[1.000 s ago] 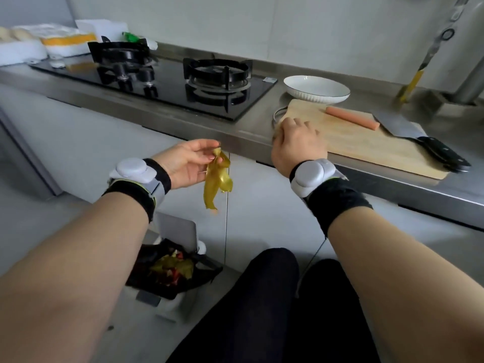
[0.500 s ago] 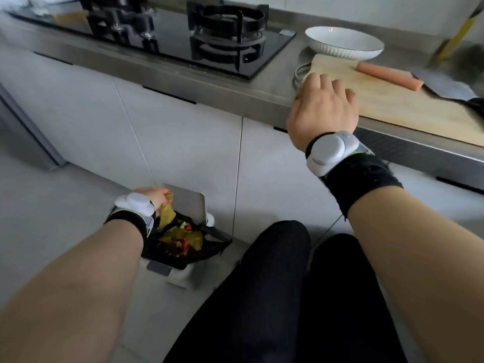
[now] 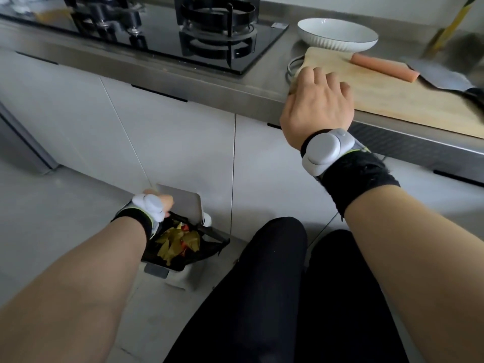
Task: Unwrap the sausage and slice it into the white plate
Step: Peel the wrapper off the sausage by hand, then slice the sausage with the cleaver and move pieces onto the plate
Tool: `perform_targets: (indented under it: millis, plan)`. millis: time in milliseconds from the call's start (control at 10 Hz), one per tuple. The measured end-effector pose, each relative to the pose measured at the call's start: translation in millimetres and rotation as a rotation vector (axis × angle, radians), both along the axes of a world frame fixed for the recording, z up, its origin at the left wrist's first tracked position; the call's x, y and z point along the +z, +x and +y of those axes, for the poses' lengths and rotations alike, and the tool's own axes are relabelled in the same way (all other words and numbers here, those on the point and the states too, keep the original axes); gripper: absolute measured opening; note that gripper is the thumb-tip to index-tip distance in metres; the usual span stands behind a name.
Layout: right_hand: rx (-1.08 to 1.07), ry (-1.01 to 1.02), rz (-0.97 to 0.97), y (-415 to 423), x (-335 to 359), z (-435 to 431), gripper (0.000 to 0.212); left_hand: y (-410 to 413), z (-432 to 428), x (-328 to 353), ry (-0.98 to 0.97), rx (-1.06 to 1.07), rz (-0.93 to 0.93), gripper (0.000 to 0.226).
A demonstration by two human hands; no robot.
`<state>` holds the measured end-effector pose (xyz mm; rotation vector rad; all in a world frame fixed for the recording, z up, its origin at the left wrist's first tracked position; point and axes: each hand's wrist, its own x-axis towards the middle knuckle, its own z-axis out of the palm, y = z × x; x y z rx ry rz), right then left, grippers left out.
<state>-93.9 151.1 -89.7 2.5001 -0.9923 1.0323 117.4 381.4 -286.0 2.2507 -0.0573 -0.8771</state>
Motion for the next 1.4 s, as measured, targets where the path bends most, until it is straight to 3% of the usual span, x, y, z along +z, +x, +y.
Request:
perform_targets:
  millis: [100, 200, 300, 400, 500, 700, 800, 1000, 1100, 1200, 1300, 1400]
  plan:
    - [0.005, 0.015, 0.006, -0.9, 1.5, -0.4, 0.031, -31.3, -36.7, 55.8, 0.053, -0.183, 0.171, 0.022]
    - [0.002, 0.029, 0.016, -1.4, 1.2, -0.9, 0.030, -43.8, -62.0, 84.1, 0.080, -0.414, 0.092, 0.005]
    - [0.025, 0.059, 0.017, -2.9, 3.1, -1.0, 0.028, -56.8, -92.3, 116.0, 0.236, -0.744, 0.032, 0.021]
    - [0.038, 0.084, 0.016, -8.0, 9.2, -4.4, 0.028, -76.3, -119.4, 148.1, 0.378, -0.915, 0.011, 0.019]
    - [0.070, 0.156, 0.029, -8.3, 11.5, -2.5, 0.027, -95.8, -138.1, 185.7, 0.395, -1.056, -0.017, 0.022]
    - [0.133, 0.487, 0.084, -17.1, 44.1, -15.7, 0.033, -129.0, -174.6, 265.3, 0.235, -1.216, -0.105, 0.025]
    - [0.099, 0.689, -0.054, -33.8, 67.2, -37.0, 0.036, -137.0, -197.8, 302.0, 0.052, -1.251, -0.139, 0.024]
    - [-0.225, 0.620, 0.039, -81.1, 91.5, -90.9, 0.040, -157.9, -255.4, 316.8, -0.357, -1.064, -0.377, 0.020]
    - [-0.576, 0.527, 0.141, -107.2, 93.7, -120.0, 0.047, -171.7, -295.0, 309.9, -0.423, -0.995, -0.737, 0.035]
    - [-0.657, 0.594, 0.169, -125.5, 97.4, -136.9, 0.043, -174.9, -319.8, 304.3, -0.324, -1.035, -0.958, 0.050]
    - [-0.547, 0.739, 0.209, -144.5, 104.1, -156.5, 0.026, -176.3, -353.7, 297.6, -0.191, -1.131, -1.014, 0.043]
    - [-0.495, 0.693, 0.239, -147.5, 102.9, -162.3, 0.011, -169.2, -362.7, 287.5, -0.158, -1.168, -1.025, 0.029]
